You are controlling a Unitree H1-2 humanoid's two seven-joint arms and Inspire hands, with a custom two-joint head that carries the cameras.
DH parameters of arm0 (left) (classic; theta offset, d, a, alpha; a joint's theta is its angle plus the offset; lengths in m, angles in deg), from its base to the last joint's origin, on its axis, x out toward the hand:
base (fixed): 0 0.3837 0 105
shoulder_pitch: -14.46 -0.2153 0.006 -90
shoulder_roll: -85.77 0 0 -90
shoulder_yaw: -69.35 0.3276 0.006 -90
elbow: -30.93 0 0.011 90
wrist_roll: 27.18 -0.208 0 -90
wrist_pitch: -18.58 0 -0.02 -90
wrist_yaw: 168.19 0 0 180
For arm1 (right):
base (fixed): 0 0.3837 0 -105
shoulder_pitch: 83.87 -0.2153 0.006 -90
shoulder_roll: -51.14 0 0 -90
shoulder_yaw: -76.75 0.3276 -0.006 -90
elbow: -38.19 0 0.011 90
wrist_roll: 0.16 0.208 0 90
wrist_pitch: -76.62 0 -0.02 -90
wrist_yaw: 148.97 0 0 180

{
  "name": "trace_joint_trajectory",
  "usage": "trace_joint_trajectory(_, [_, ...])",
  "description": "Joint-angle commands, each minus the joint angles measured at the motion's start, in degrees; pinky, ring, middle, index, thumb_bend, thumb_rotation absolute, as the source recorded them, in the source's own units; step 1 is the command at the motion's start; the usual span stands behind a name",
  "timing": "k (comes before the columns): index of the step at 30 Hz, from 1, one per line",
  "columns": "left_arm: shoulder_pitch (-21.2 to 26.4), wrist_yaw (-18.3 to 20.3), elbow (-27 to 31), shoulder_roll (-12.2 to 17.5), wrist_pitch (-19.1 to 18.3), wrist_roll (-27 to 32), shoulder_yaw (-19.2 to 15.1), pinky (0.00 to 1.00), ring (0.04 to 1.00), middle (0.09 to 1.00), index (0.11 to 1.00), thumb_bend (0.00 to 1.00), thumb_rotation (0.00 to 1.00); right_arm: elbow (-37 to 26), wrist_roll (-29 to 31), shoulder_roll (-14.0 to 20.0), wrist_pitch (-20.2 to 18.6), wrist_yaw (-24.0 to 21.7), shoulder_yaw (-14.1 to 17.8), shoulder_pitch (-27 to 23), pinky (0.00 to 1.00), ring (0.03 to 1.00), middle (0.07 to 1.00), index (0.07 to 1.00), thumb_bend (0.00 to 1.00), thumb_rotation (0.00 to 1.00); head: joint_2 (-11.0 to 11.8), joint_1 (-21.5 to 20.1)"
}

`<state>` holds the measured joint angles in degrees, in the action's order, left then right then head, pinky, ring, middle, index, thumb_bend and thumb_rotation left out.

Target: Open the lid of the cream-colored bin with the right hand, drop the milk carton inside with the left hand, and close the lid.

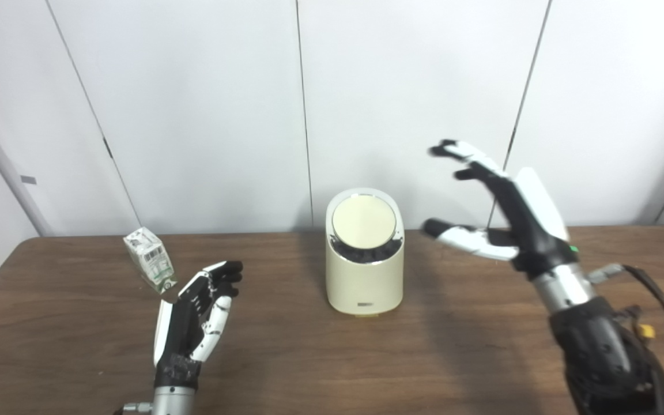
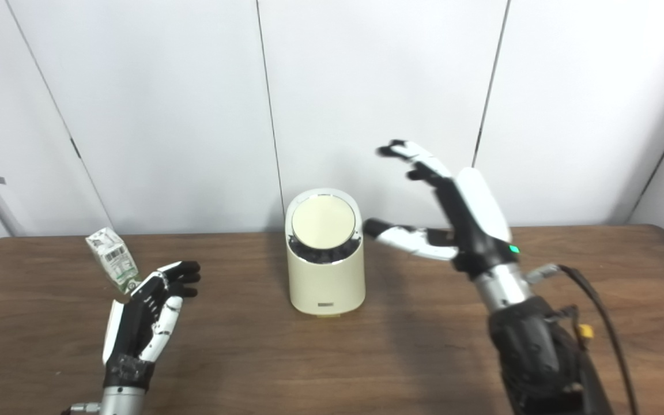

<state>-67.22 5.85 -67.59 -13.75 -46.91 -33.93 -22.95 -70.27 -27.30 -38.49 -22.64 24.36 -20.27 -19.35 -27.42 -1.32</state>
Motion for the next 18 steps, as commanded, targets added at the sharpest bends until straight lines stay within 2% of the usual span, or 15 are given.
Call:
trace_joint_trajectory(1, [-1.4,-0.5,-1.1,-0.6,1.9,-1.3,0.6,0.65,0.730,0.749,0.732,0.27,0.63,1.7,-2.3,-0.7,-1.8,0.0,-0.3,-5.0,0.76,0.882,0.907,0.845,0.61,0.56,0.0,0.0])
trace_joint_trajectory(4, [-1.3,-0.9,-1.3,-0.7,2.2,-1.7,0.7,0.65,0.722,0.743,0.726,0.27,0.62,5.0,-4.9,-1.8,-4.6,-0.3,-1.3,-8.3,0.75,0.886,0.917,0.890,0.65,0.55,-0.1,0.2])
trace_joint_trajectory(7, [-1.3,-0.8,-1.4,-0.8,2.2,-1.2,0.8,0.65,0.724,0.743,0.724,0.27,0.60,8.0,-6.8,-2.5,-6.4,-0.3,-2.2,-10.9,0.74,0.874,0.909,0.896,0.69,0.51,0.0,0.3])
trace_joint_trajectory(11, [-1.3,-0.8,-1.5,-0.9,2.2,-1.3,1.1,0.65,0.725,0.744,0.723,0.26,0.58,12.1,-8.2,-2.8,-6.3,-0.2,-3.5,-13.7,0.70,0.845,0.895,0.893,0.75,0.46,0.6,0.6])
trace_joint_trajectory(18, [-1.4,-1.1,-1.8,-0.9,2.3,-1.8,1.5,0.66,0.736,0.750,0.732,0.25,0.60,17.3,-8.8,-4.2,-7.0,0.4,-4.1,-16.4,0.64,0.809,0.880,0.888,0.79,0.35,1.4,1.0])
